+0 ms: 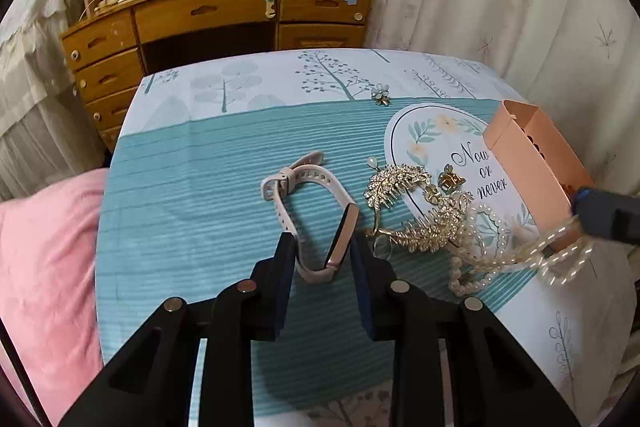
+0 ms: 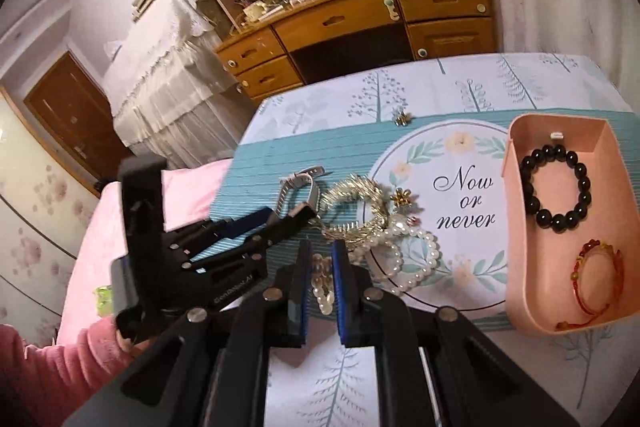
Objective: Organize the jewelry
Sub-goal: 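Lift the watch band with the left tool while the right tool lifts the pearls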
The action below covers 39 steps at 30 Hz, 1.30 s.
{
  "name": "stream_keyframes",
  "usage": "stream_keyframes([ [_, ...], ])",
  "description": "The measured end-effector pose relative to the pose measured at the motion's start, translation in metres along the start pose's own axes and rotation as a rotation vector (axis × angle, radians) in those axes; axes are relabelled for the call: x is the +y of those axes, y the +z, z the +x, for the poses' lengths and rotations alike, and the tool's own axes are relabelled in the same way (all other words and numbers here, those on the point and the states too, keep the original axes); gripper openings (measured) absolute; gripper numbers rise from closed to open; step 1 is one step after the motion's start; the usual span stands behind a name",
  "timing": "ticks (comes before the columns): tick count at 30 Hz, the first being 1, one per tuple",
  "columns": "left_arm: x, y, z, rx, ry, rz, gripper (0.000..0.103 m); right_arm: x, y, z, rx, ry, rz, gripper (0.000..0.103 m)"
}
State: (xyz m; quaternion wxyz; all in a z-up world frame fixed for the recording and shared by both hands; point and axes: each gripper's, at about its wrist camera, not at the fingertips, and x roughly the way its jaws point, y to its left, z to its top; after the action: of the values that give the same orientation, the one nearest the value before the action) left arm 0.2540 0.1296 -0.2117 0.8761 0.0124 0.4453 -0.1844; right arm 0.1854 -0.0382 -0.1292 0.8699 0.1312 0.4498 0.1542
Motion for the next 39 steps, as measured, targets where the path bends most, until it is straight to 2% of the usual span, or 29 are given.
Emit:
stream_keyframes([
  [2,0.000,-0.002,-0.002,0.009,0.006,-0.010,0.025,0.000,0.001,-0.010,-0.007,0.017,0.008,0.009],
  [3,0.000,-0.002,-0.005,0.010,0.010,-0.014,0.025,0.000,0.002,-0.014,-0.011,0.028,0.012,0.000],
  [6,-0.003,-0.003,-0.014,0.008,0.015,-0.025,0.025,-0.002,0.007,-0.032,-0.040,0.069,0.029,0.000],
  [10,-0.007,-0.002,-0.026,0.001,0.011,-0.046,0.025,-0.002,0.014,-0.053,-0.076,0.064,-0.004,0.000],
  [12,-0.010,-0.002,-0.033,-0.004,0.020,-0.059,0.025,-0.004,0.013,-0.047,-0.029,0.047,-0.014,0.000],
  [15,-0.013,-0.004,-0.041,-0.007,0.031,-0.075,0.025,-0.010,0.003,-0.020,0.095,-0.048,-0.015,0.002],
  [17,-0.015,-0.006,-0.046,-0.010,0.037,-0.077,0.025,-0.010,-0.008,-0.001,0.176,-0.080,-0.041,0.010],
  [19,-0.016,-0.008,-0.049,-0.012,0.036,-0.077,0.025,-0.010,-0.021,0.018,0.221,-0.093,-0.048,0.039],
  [20,-0.017,-0.009,-0.051,-0.014,0.034,-0.078,0.025,-0.010,-0.026,0.024,0.232,-0.100,-0.047,0.043],
  [24,-0.018,-0.010,-0.057,-0.031,0.027,-0.078,0.025,-0.010,-0.042,0.048,0.271,-0.165,-0.039,0.043],
  [30,-0.016,-0.011,-0.065,-0.052,0.001,-0.116,0.024,-0.007,-0.047,0.055,0.209,-0.282,-0.079,0.043],
  [31,-0.015,-0.011,-0.067,-0.056,0.000,-0.122,0.009,-0.005,-0.047,0.055,0.202,-0.298,-0.098,0.042],
  [32,-0.014,-0.011,-0.067,-0.055,-0.004,-0.127,0.005,-0.005,-0.048,0.056,0.202,-0.313,-0.115,0.038],
  [34,-0.011,-0.011,-0.068,-0.060,-0.017,-0.151,0.005,-0.002,-0.048,0.059,0.198,-0.321,-0.153,0.008],
  [36,-0.010,-0.011,-0.067,-0.059,-0.029,-0.165,0.005,-0.004,-0.048,0.058,0.204,-0.282,-0.136,0.005],
  [39,-0.011,-0.012,-0.061,-0.009,-0.038,-0.149,0.005,-0.007,-0.045,0.059,0.219,-0.245,-0.110,0.005],
])
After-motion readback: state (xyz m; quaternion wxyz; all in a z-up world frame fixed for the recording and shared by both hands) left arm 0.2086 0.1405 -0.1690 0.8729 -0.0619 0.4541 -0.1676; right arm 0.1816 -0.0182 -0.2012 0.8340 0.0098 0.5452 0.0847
